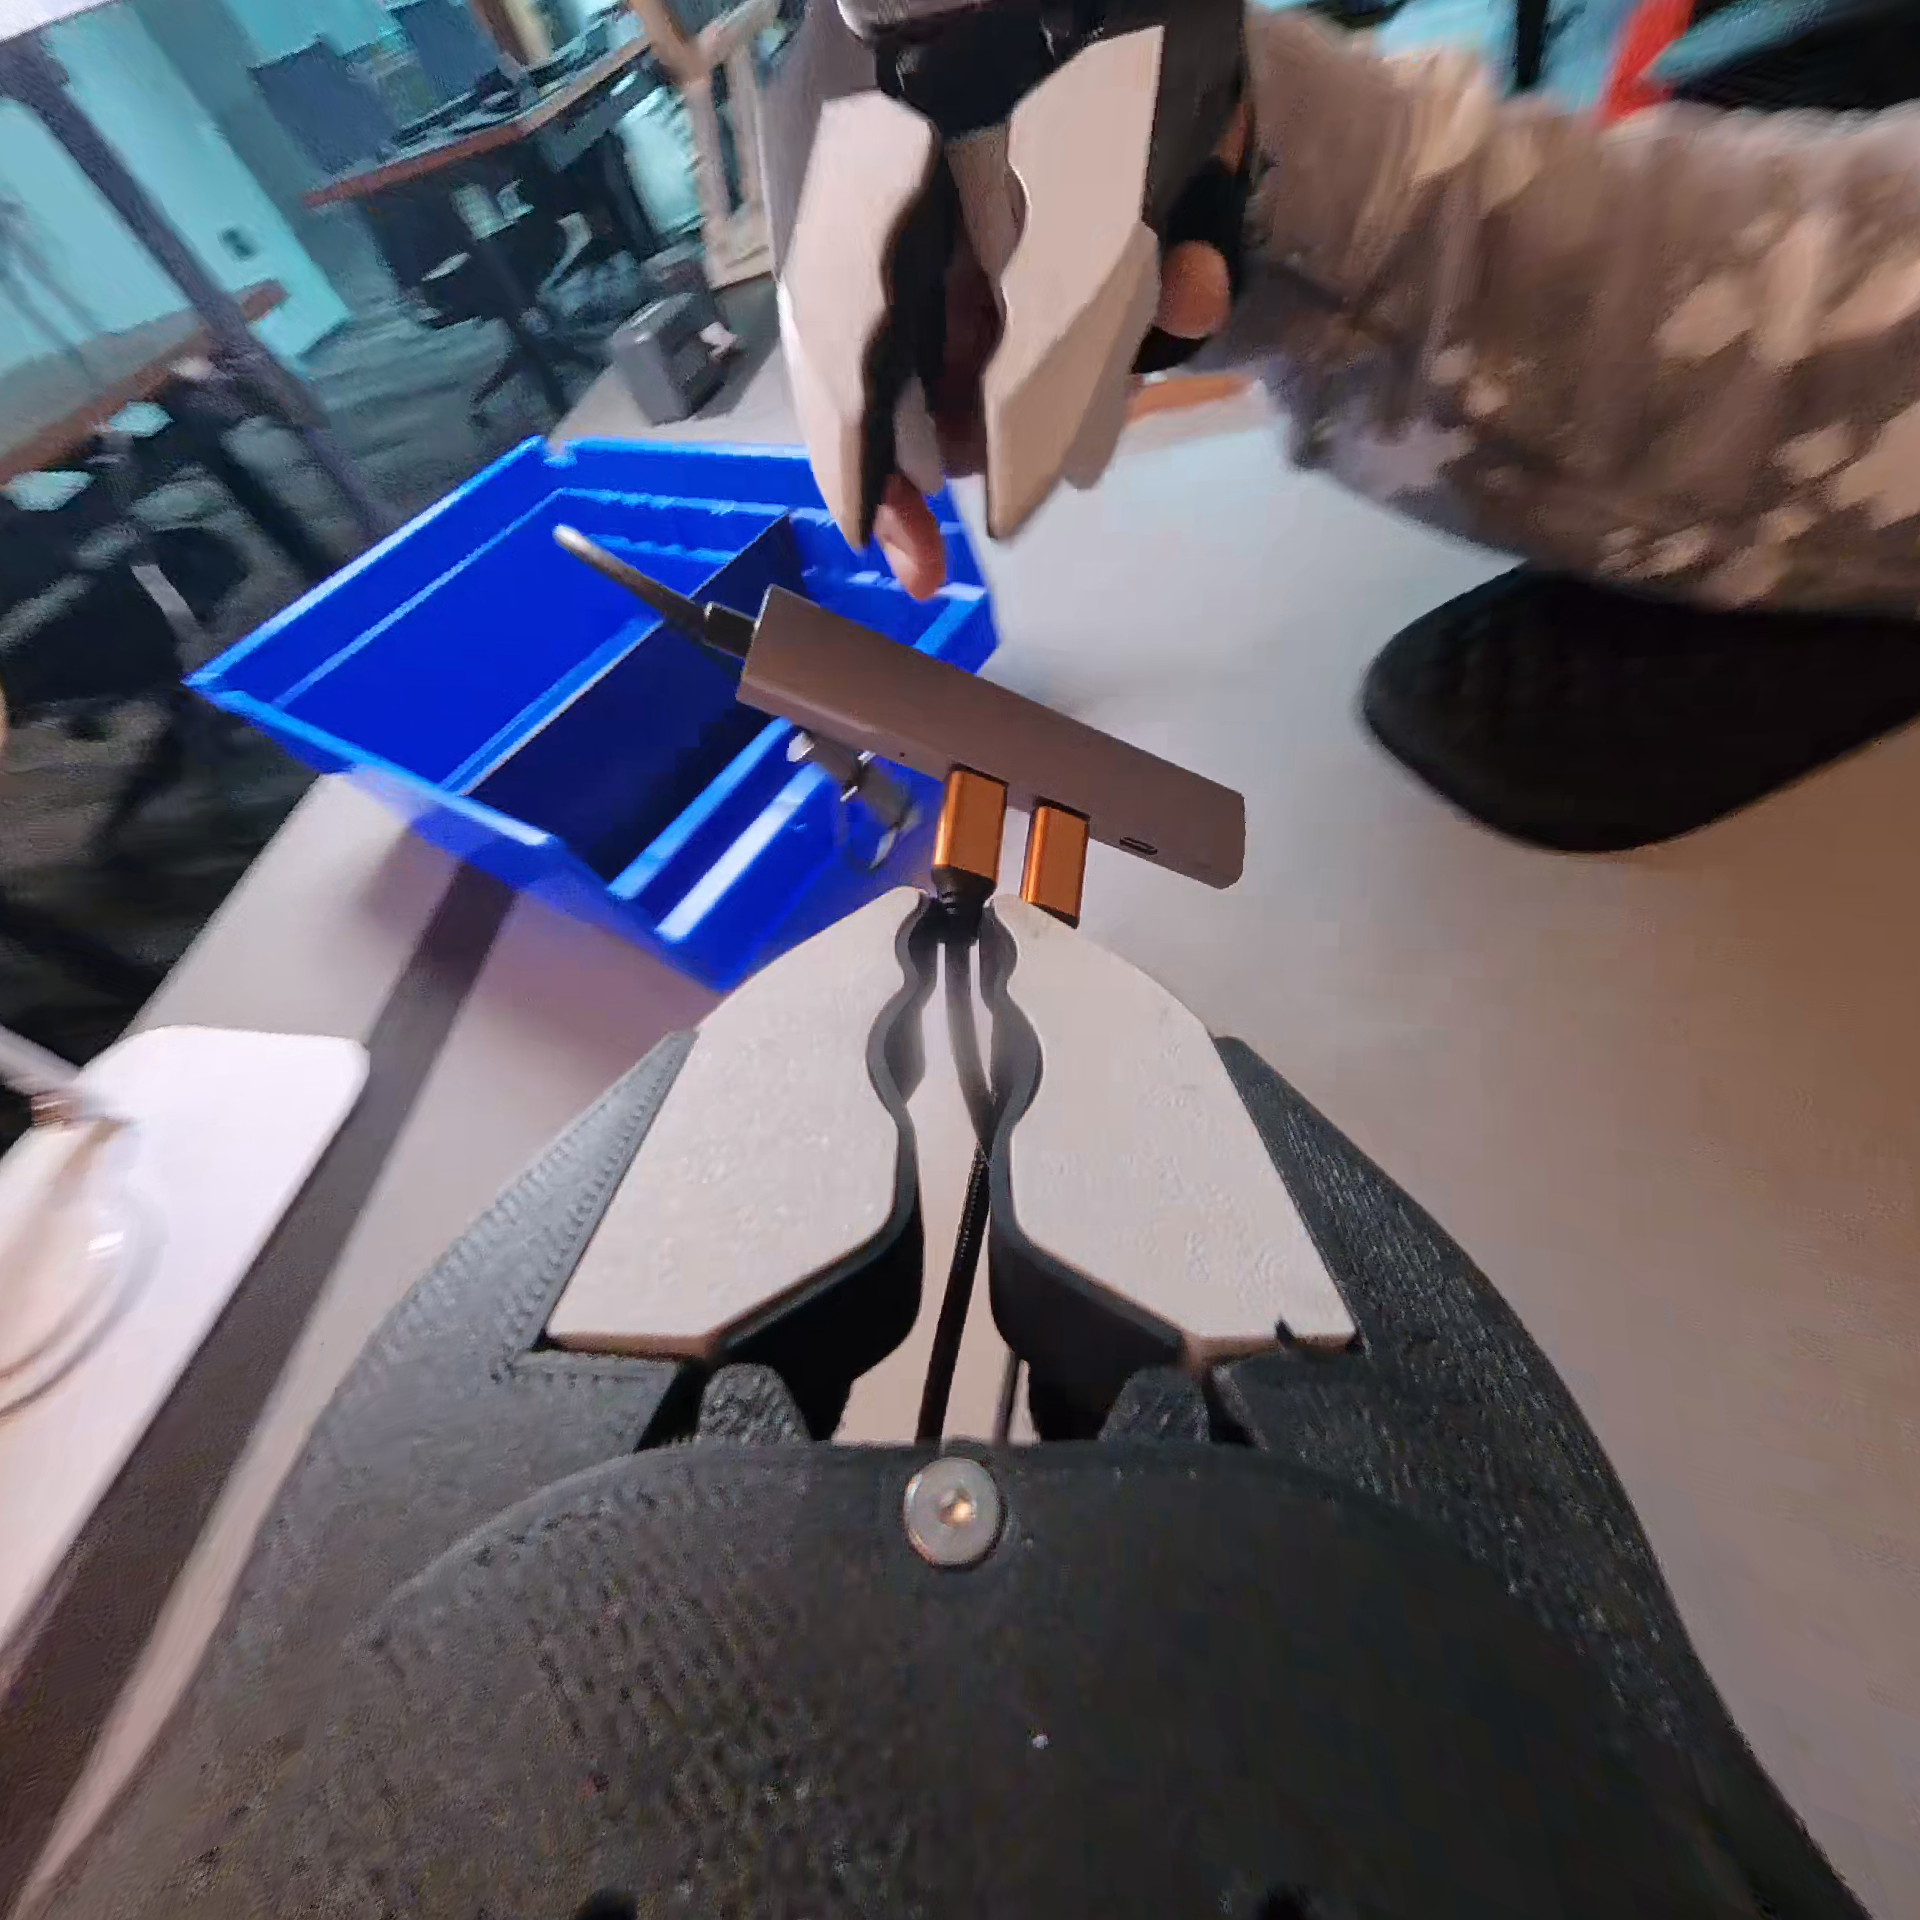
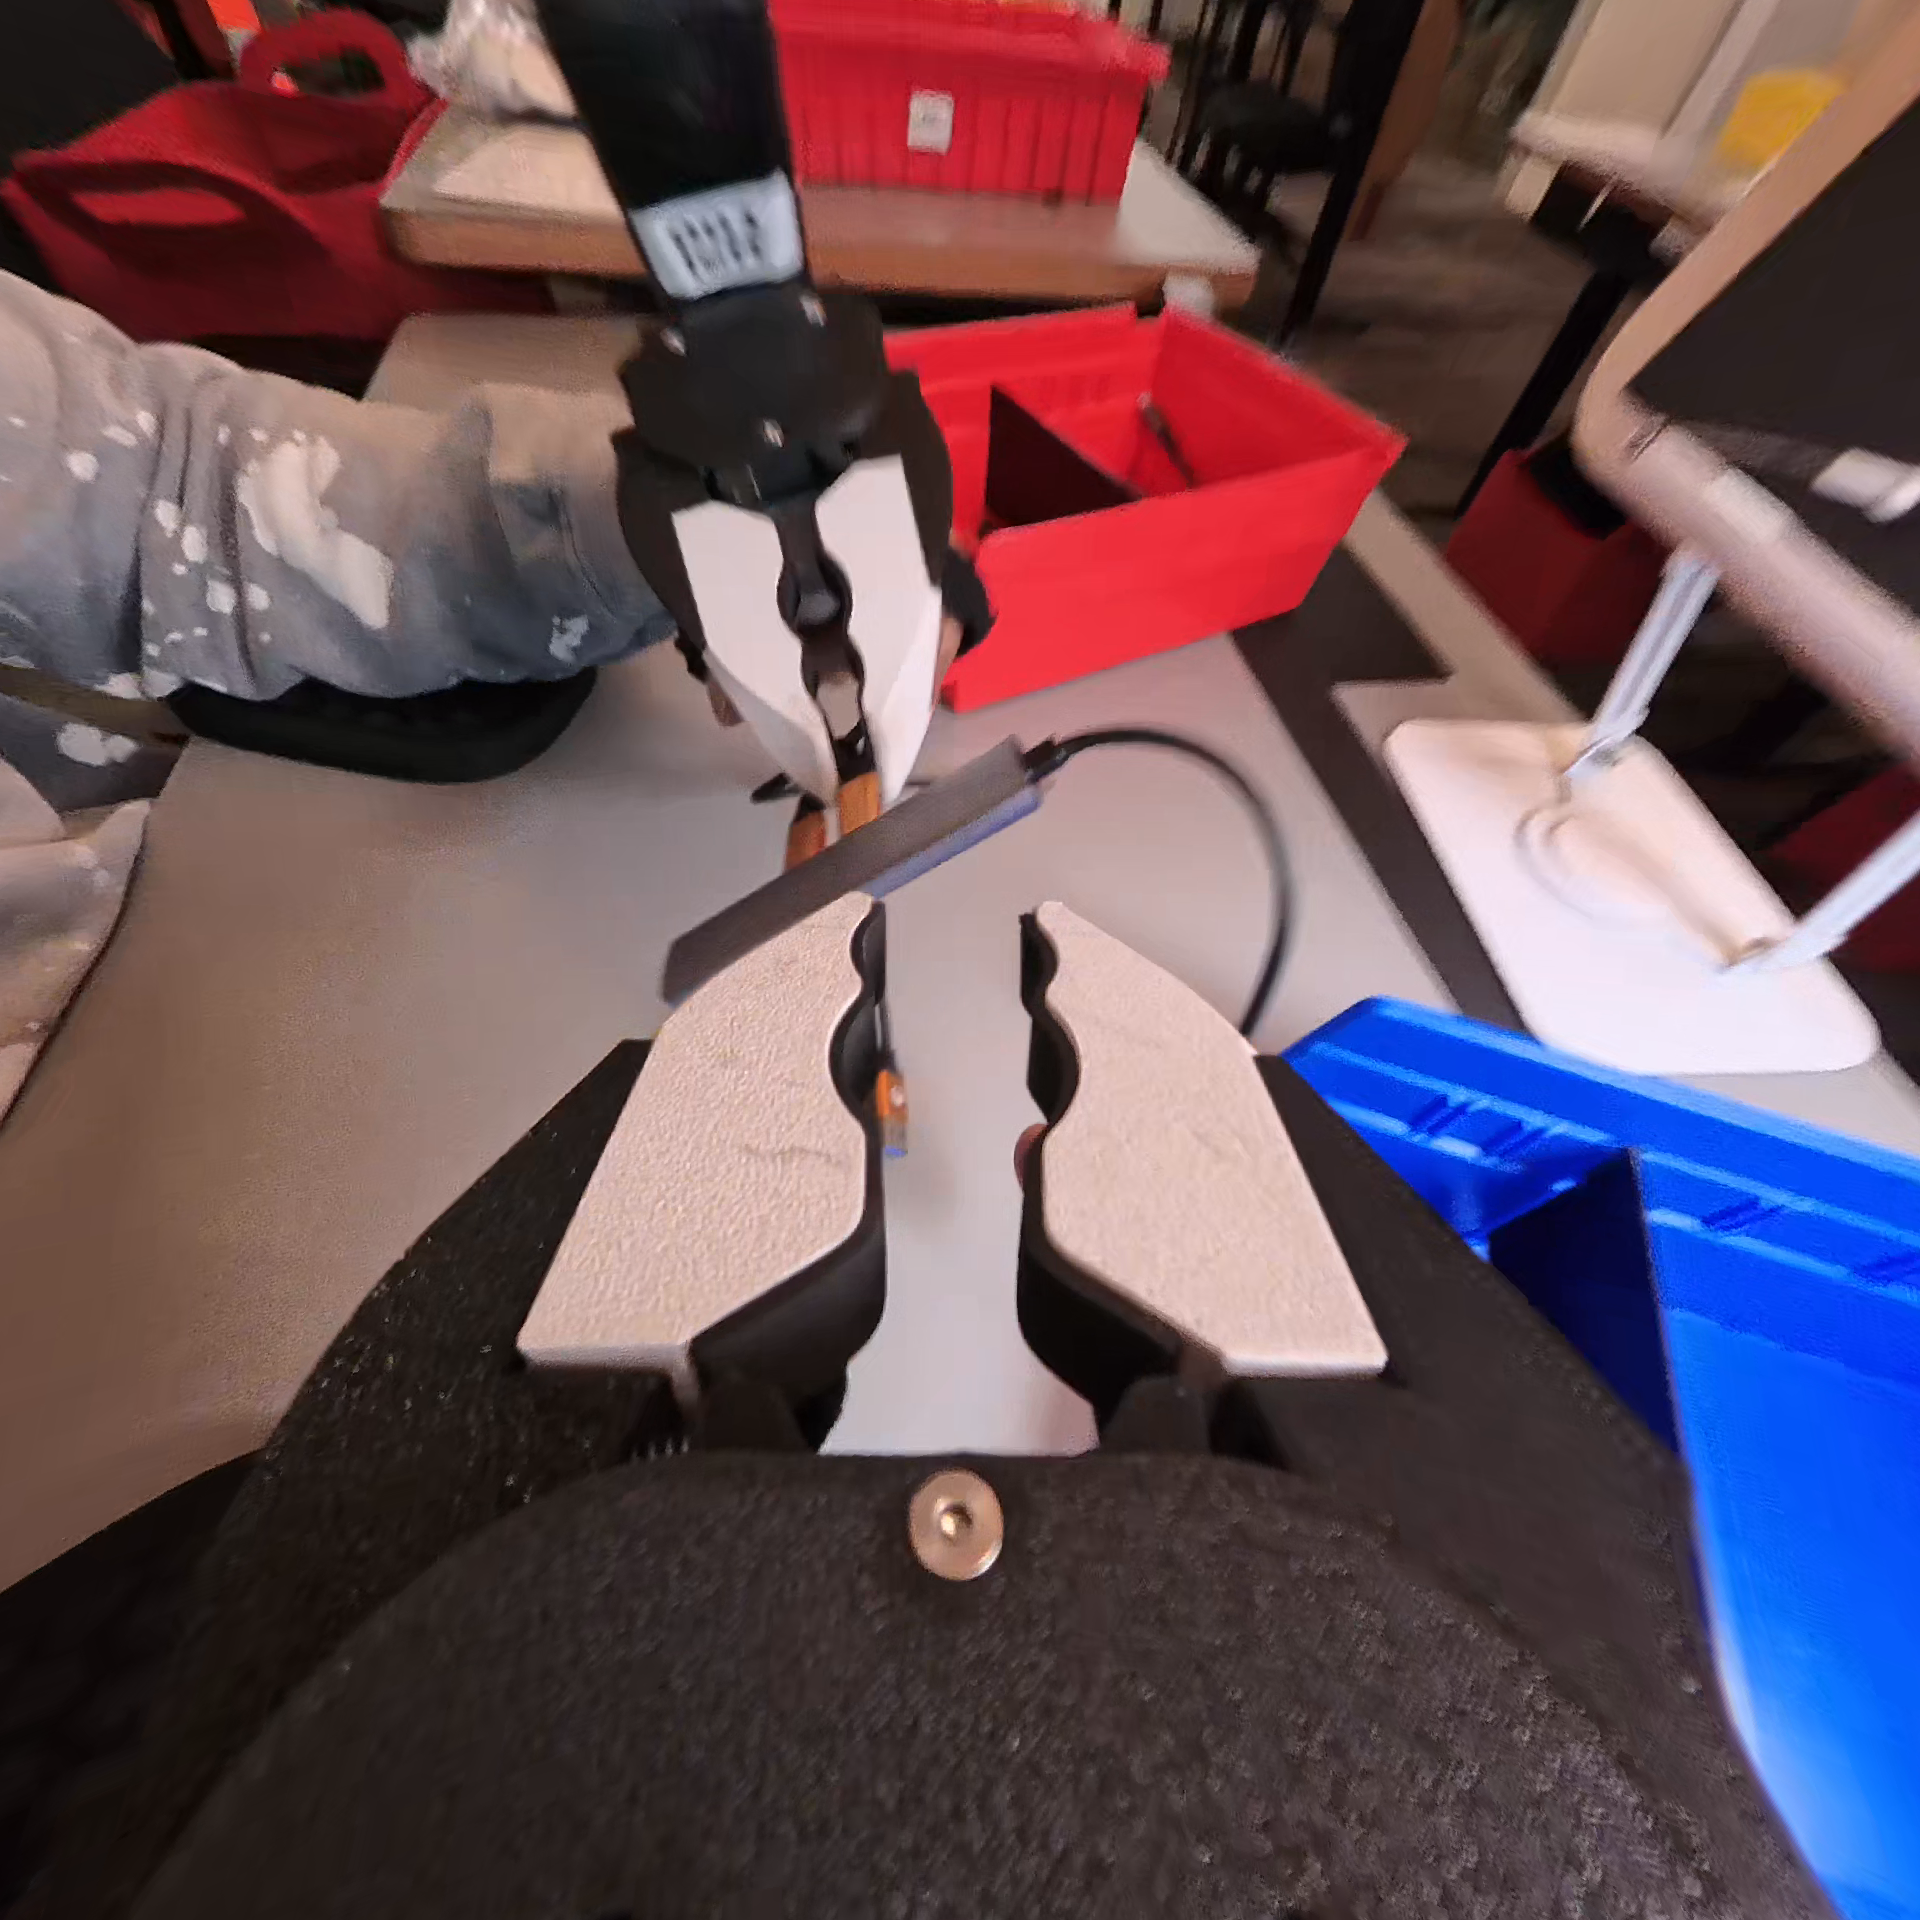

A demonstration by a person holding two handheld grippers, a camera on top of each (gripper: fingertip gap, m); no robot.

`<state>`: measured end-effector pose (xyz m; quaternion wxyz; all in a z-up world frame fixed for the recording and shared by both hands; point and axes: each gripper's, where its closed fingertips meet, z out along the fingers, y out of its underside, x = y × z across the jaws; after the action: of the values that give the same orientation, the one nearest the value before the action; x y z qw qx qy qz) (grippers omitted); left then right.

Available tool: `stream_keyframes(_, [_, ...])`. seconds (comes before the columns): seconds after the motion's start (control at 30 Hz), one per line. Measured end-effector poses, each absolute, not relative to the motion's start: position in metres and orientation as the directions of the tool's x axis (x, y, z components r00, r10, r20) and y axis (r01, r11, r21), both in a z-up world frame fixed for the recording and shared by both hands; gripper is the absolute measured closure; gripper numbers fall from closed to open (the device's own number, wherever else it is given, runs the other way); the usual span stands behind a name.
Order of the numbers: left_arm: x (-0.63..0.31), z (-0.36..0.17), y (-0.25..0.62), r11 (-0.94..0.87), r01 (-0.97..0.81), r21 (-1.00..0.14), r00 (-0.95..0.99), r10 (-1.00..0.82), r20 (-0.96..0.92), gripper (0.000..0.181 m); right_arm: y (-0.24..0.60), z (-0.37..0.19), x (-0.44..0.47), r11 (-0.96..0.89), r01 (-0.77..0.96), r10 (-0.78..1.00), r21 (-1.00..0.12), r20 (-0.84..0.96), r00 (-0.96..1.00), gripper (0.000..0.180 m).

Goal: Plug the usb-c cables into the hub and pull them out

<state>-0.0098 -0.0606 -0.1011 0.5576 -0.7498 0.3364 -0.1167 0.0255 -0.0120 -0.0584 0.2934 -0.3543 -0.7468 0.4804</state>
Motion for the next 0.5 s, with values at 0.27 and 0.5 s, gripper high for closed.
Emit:
stream_keyframes(0.27, [0.015, -0.055, -0.106, -0.188, 0.087, -0.978, 0.416, -0.885, 0.207, 0.173, -0.035, -0.013, 0.039, 0.587, 0.066, 0.728, -0.807, 0.491, -0.479, 0.152])
stream_keyframes(0.5, [0.027, -0.045, -0.132, -0.292, 0.162, -0.943, 0.161, -0.935, 0.317, 0.173, -0.084, -0.026, 0.026, 0.773, 0.002, 0.543, -0.635, 0.660, -0.519, 0.152])
